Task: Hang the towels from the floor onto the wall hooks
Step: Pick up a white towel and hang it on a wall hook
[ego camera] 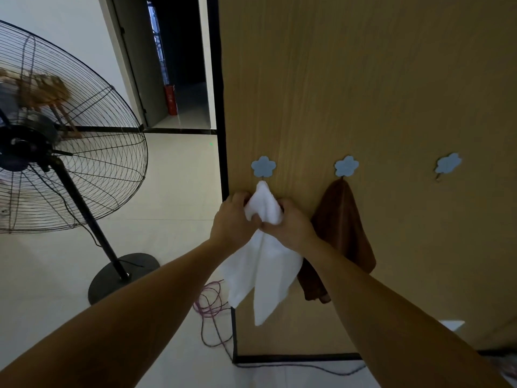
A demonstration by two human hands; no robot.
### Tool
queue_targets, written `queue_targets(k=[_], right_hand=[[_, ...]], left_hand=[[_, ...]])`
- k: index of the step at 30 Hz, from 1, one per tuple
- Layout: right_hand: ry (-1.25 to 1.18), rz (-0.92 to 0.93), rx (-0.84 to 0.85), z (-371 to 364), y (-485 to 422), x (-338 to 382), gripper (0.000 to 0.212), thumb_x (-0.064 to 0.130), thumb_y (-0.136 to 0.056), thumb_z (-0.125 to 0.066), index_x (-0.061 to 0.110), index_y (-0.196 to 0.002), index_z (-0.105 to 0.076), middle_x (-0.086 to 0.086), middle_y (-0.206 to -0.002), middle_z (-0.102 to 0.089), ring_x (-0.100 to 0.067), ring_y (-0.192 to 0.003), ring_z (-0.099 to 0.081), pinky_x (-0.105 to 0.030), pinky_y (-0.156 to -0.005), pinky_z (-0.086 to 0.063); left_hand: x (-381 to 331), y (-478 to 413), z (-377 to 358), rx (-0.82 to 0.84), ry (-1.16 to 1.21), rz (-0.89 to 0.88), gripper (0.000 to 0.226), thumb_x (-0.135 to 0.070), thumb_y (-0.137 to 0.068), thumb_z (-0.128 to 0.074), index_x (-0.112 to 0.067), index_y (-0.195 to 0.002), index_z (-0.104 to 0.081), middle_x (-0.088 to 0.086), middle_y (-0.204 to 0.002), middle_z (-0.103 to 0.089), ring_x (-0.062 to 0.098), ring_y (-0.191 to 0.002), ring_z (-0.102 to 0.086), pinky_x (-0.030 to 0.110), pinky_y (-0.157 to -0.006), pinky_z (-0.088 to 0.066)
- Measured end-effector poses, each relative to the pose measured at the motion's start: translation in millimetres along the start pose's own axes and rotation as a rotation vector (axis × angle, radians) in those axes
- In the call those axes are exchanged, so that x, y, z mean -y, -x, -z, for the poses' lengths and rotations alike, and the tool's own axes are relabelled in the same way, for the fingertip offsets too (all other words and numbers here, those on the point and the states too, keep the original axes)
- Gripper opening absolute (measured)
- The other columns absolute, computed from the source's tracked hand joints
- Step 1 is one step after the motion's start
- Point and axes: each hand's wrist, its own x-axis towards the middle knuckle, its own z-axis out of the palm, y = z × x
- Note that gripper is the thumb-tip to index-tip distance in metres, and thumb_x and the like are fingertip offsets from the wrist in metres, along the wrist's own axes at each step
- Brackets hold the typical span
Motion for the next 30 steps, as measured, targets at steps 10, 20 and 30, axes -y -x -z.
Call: queue_targets(k=[10, 20, 30], right_hand=[[-0.069, -0.006, -0.01, 4, 4, 17, 0.053, 0.052, -0.071, -0.077, 0.023, -0.11, -0.056, 0.011, -0.097, -0.064, -0.007, -0.086, -0.062, -0.024, -0.07, -0.05], [0.062, -0.001, 0.051, 26, 18, 22, 0.069, 0.043, -0.082, -0.067, 0.016, -0.14, -0.04, -0.003, -0.135, -0.052, -0.022, -0.117, -0.054, -0.029, -0.087, -0.042], [0.184, -0.04, -0.106, 31, 45, 34, 0.061, 0.041, -0.086, -0.061, 0.013, -0.137, -0.041, -0.008, -0.136, -0.043, -0.028, -0.123, -0.045, -0.041, -0.098, -0.044]], left_hand=[[-13, -1, 20, 0.058, -0.042, -0.026, 0.042, -0.037, -0.08, -0.063, -0.018, -0.117, -0.056, 0.002, -0.108, -0.06, 0.02, -0.093, -0.059, 0.043, -0.08, -0.055], [-20, 16, 31, 0.149, -0.178, 0.064, 0.051, -0.038, -0.086, -0.056, -0.02, -0.133, -0.047, 0.007, -0.126, -0.054, 0.027, -0.111, -0.053, 0.043, -0.092, -0.049], [-28, 26, 36, 0.066, -0.169, -0.018, 0.049, -0.034, -0.089, -0.054, -0.017, -0.134, -0.045, 0.01, -0.127, -0.052, 0.029, -0.113, -0.051, 0.042, -0.093, -0.048]])
